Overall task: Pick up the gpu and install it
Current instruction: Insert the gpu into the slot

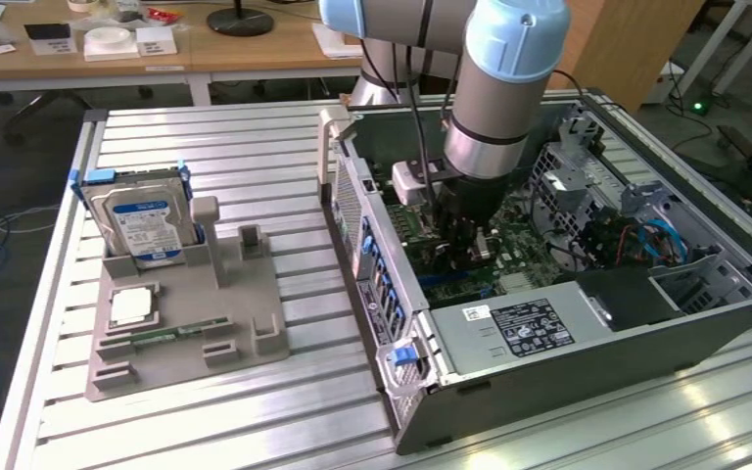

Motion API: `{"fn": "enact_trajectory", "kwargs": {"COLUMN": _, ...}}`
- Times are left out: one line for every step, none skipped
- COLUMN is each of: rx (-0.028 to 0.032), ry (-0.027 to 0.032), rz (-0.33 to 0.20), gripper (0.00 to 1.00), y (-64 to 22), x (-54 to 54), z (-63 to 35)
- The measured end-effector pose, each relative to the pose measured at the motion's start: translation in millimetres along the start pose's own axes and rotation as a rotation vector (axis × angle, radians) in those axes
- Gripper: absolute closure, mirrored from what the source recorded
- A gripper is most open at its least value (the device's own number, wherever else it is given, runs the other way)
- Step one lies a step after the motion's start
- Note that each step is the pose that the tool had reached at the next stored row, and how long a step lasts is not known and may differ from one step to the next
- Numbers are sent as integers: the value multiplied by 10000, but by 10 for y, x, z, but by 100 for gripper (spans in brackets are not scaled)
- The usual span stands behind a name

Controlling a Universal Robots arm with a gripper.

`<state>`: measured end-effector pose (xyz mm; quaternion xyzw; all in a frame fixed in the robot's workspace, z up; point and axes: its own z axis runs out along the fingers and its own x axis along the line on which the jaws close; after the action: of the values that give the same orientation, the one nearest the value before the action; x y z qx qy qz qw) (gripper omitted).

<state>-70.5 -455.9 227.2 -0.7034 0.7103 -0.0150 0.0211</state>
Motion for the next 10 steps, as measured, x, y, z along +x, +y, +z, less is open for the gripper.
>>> {"fn": "enact_trajectory", "kwargs": {"rx": 0, "ry": 1, "rz": 0, "gripper": 72, "y": 0, "x": 2, "z": 0}}
{"fn": "enact_trajectory", "kwargs": {"rx": -1, "ry": 0, "rz": -1, "gripper": 72, "y": 0, "x": 4, "z": 0}}
{"fn": "enact_trajectory", "kwargs": {"rx": -1, "ry": 1, "rz": 0, "gripper": 72, "y": -1, "x": 10, "z": 0}}
{"fn": "enact_trajectory", "kwargs": {"rx": -1, "ry": 1, "rz": 3, "gripper": 72, "y": 0, "x": 11, "z": 0}}
{"fn": "enact_trajectory", "kwargs": {"rx": 0, "ry": 1, "rz": 4, "gripper": 72, "y": -1, "x": 11, "z": 1}}
{"fn": "enact_trajectory", "kwargs": {"rx": -1, "ry": 2, "rz": 4, "gripper": 72, "y": 0, "x": 11, "z": 1}}
{"fn": "enact_trajectory", "kwargs": {"rx": -1, "ry": 2, "rz": 4, "gripper": 72, "y": -1, "x": 11, "z": 1}}
{"fn": "enact_trajectory", "kwargs": {"rx": -1, "ry": 2, "rz": 4, "gripper": 72, "y": 0, "x": 11, "z": 1}}
{"fn": "enact_trajectory", "kwargs": {"rx": -1, "ry": 1, "rz": 4, "gripper": 72, "y": 0, "x": 11, "z": 1}}
{"fn": "enact_trajectory", "kwargs": {"rx": -1, "ry": 2, "rz": 4, "gripper": 72, "y": 0, "x": 12, "z": 2}}
